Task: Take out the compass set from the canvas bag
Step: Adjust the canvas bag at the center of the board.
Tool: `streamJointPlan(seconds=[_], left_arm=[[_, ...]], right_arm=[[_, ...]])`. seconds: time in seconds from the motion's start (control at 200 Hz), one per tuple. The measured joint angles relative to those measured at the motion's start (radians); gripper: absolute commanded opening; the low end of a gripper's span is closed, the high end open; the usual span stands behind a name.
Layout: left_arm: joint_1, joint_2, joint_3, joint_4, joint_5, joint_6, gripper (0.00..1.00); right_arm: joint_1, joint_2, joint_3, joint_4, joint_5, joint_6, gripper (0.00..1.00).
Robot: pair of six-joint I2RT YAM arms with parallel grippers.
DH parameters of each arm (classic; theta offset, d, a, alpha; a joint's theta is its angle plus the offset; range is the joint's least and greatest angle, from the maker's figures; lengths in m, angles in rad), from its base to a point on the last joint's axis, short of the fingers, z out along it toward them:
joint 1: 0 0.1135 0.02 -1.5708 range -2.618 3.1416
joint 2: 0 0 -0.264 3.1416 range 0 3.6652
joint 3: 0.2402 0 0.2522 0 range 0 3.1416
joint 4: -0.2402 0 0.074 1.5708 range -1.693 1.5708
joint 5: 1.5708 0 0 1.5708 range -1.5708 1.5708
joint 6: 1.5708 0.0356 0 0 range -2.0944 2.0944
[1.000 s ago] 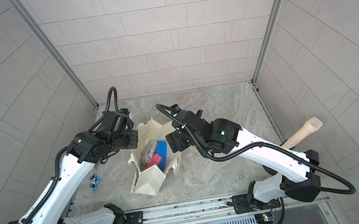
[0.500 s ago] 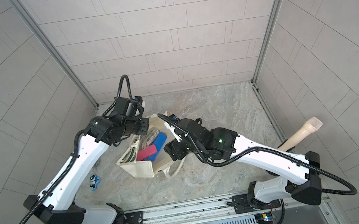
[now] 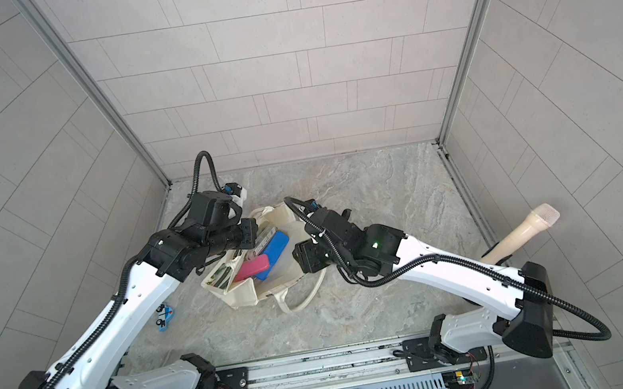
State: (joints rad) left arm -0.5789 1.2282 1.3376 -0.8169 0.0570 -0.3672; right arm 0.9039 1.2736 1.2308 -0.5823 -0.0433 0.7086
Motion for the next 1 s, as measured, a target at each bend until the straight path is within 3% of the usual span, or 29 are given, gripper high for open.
streamJointPlan(seconds=[0.065,0.21,0.546,0.666,0.821,0.911,0.996], left_arm=[[0.000,0.002,0.007,-0.007,0.002,0.001,0.00],[0.000,0.004,0.013,-0.011,0.019,0.005,0.00],[0.000,0.004,0.018,-0.027,0.032,0.021,0.00],[0.000,0.004,0.018,-0.027,0.042,0.021,0.00],[0.000,0.004,0.019,-0.027,0.045,0.024,0.00],[0.000,0.004,0.019,-0.027,0.045,0.024,0.00],[0.000,0.004,0.019,-0.028,0.045,0.025,0.00]], right_arm=[[-0.039,-0.002,-0.014,0.019,-0.011,0.028,0.55],[-0.071,0.010,-0.004,0.023,-0.031,0.024,0.58],[-0.147,0.232,0.357,-0.090,-0.050,-0.197,0.46],[-0.149,0.312,0.417,-0.131,-0.080,-0.221,0.40],[-0.163,0.369,0.421,-0.160,-0.122,-0.213,0.29],[-0.172,0.378,0.418,-0.166,-0.133,-0.207,0.17],[-0.178,0.378,0.418,-0.162,-0.135,-0.189,0.00]])
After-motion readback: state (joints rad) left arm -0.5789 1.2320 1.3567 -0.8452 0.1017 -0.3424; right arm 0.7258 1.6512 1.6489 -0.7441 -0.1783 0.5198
